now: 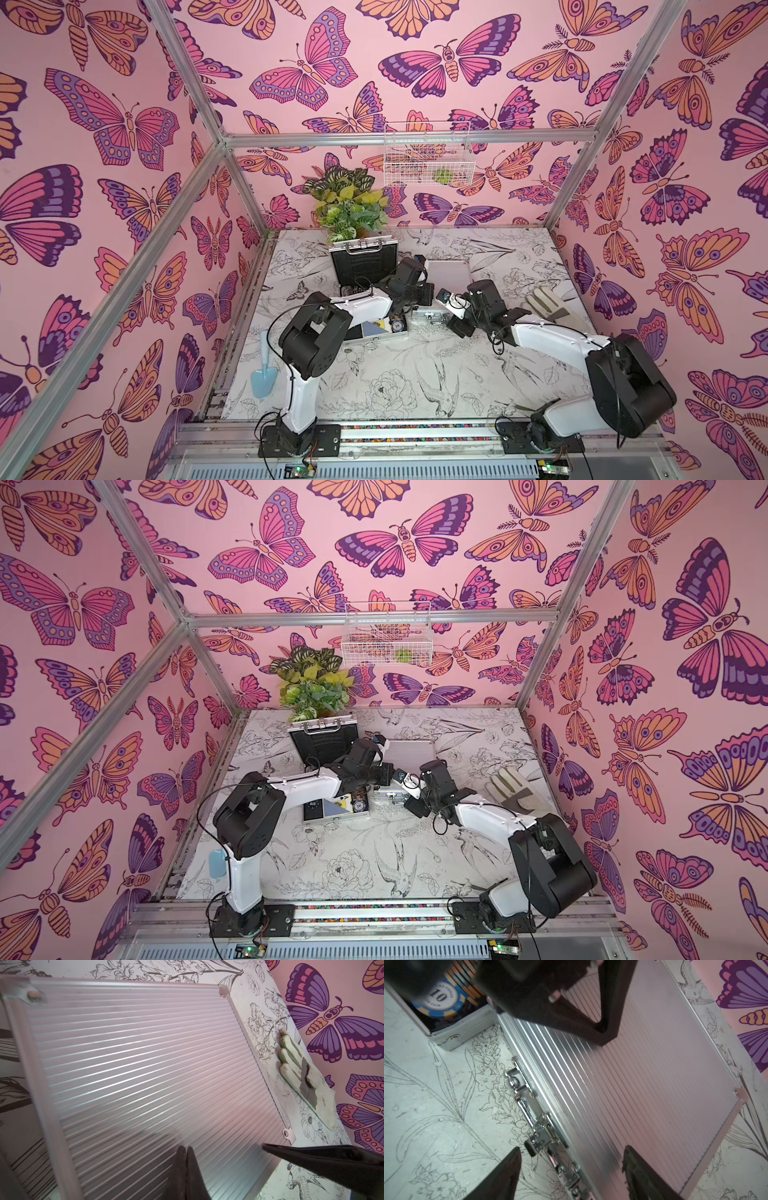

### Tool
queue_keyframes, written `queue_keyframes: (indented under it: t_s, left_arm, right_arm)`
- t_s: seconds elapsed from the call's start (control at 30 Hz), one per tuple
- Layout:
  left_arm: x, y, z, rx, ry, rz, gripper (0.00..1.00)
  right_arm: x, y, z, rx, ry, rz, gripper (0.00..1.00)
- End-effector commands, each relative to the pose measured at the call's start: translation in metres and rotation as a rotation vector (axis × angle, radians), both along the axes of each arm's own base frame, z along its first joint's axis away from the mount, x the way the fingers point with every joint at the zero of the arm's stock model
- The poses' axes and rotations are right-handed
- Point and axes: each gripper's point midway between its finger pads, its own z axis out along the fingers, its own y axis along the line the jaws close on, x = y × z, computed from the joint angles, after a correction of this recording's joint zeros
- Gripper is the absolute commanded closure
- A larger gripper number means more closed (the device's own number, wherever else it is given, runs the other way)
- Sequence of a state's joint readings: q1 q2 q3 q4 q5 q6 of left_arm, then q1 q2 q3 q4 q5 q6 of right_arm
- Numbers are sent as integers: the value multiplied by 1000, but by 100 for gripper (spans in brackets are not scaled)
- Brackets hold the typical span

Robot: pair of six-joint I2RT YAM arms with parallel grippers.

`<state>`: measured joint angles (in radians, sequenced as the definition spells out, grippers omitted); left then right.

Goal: Close the poker set cases
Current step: Fasten the fastener on the poker set case.

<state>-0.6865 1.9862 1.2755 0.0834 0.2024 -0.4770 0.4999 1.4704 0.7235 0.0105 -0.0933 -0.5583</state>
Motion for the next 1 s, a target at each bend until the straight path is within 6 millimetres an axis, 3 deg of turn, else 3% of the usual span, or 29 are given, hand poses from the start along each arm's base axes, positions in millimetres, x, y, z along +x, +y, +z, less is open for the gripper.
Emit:
queue_keyframes:
  t_s: [0.0, 0.17, 0.4, 0.53, 0.97]
  left_arm:
    - [-50, 59, -108, 280, 292, 40, 100]
    - [-49, 58, -107, 277, 287, 40, 100]
    - [-50, 59, -104, 272, 281, 37, 100]
    - [-49, 58, -103, 268, 280, 36, 100]
    - [-48, 59, -99, 264, 270, 36, 100]
  right_arm:
    - [8, 12, 4, 5, -41, 64, 22]
    - [11, 13, 8, 6, -58, 66, 22]
    - [9, 23, 37, 99, -114, 90, 22]
    - [14, 20, 42, 94, -134, 67, 22]
    - [14, -2, -3, -88, -59, 36, 23]
